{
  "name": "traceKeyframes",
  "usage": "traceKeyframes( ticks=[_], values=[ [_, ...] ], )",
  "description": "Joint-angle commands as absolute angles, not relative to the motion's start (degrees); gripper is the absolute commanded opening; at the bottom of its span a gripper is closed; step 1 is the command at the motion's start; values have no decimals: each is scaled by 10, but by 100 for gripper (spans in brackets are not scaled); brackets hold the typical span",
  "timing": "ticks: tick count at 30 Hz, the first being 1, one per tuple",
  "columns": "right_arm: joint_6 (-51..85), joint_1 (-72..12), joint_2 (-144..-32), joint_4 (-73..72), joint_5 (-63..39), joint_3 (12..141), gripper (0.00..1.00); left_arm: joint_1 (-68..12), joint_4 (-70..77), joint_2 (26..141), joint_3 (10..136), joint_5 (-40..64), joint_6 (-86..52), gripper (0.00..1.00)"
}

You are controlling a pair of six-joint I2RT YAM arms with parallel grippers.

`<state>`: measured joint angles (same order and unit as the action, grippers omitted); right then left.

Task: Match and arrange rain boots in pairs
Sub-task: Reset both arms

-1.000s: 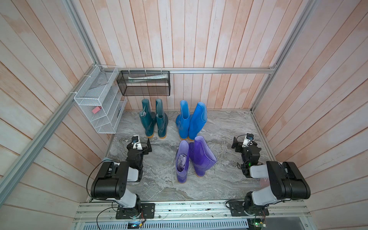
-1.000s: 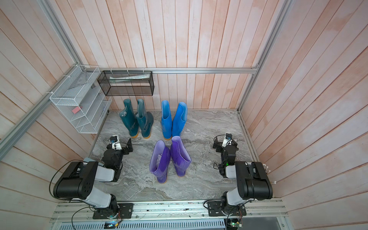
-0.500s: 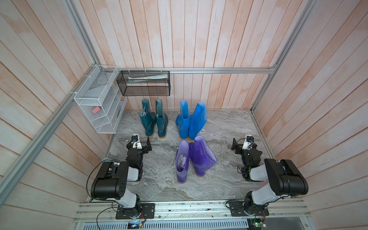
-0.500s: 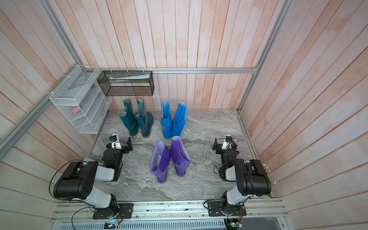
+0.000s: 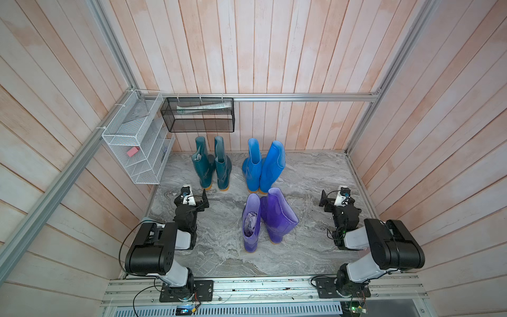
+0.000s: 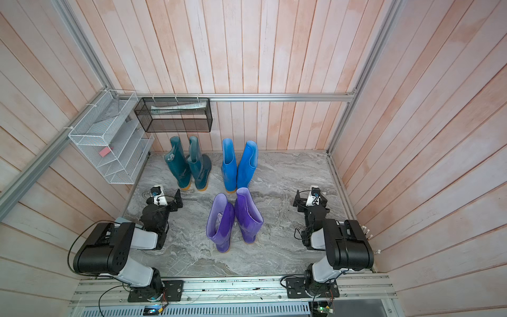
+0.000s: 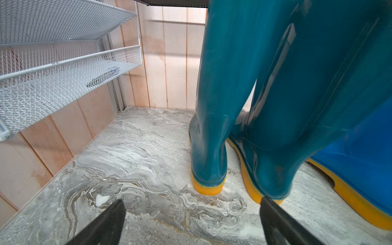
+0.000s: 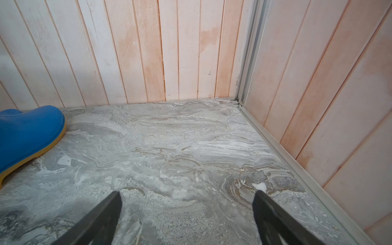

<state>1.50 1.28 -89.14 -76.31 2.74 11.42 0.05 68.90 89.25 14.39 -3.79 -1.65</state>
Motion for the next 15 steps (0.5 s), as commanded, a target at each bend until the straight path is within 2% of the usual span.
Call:
traceKeyframes(
  ticks=[1, 15],
  values=[
    [20, 16, -897, -776, 35, 120, 98, 3, 684, 897, 152, -47, -13, 100],
    [20, 17, -897, -776, 35, 120, 98, 3, 681, 897, 153, -47, -12, 100]
  ],
)
